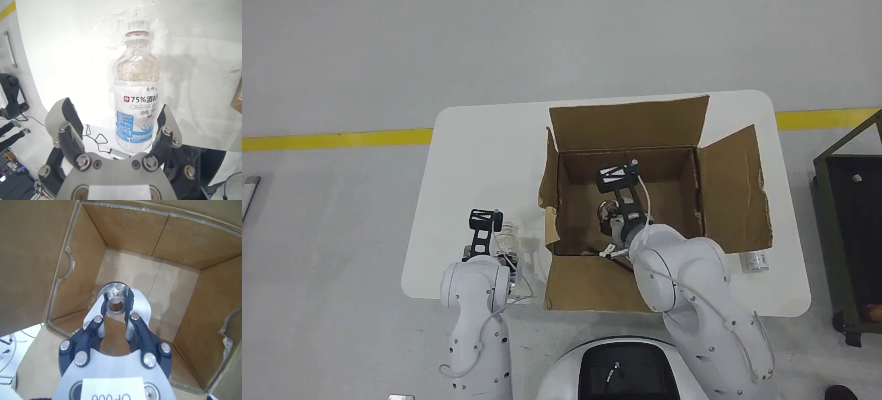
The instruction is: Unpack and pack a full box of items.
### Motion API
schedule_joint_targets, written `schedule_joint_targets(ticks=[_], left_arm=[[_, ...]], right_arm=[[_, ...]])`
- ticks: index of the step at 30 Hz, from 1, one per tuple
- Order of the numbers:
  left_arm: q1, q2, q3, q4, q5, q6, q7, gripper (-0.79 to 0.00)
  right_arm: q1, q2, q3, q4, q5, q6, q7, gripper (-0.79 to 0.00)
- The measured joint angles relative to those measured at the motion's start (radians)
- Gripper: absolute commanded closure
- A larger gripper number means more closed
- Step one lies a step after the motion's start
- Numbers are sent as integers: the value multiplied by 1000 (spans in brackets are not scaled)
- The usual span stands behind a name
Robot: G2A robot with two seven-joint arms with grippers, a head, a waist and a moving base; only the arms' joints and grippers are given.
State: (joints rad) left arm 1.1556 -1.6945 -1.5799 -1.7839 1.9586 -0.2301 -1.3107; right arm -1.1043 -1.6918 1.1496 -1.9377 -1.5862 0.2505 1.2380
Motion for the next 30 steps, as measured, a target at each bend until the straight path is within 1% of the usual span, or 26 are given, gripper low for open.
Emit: schedule_joint_targets(ticks=[12, 16, 19, 25, 26, 30], left_arm=[[0, 0, 0, 0, 0, 0, 0, -785], [0, 0, 0, 0, 0, 0, 0, -785], [0, 0, 0, 0, 0, 0, 0, -785], [0, 0, 0, 0, 0, 0, 0, -785], [0, 0, 0, 0, 0, 0, 0, -785], [0, 0, 0, 0, 0, 0, 0, -785]], right_arm=[[2, 0, 0, 2, 1, 0, -1, 0], [-17, 4, 38, -66, 25, -8, -53, 0], [-23, 8, 113, -166, 61, -2, -53, 0], [-64, 17, 318, -391, 224, 17, -56, 0], [-73, 19, 359, -415, 267, 15, -68, 0], [-92, 28, 483, -412, 368, -28, -124, 0]])
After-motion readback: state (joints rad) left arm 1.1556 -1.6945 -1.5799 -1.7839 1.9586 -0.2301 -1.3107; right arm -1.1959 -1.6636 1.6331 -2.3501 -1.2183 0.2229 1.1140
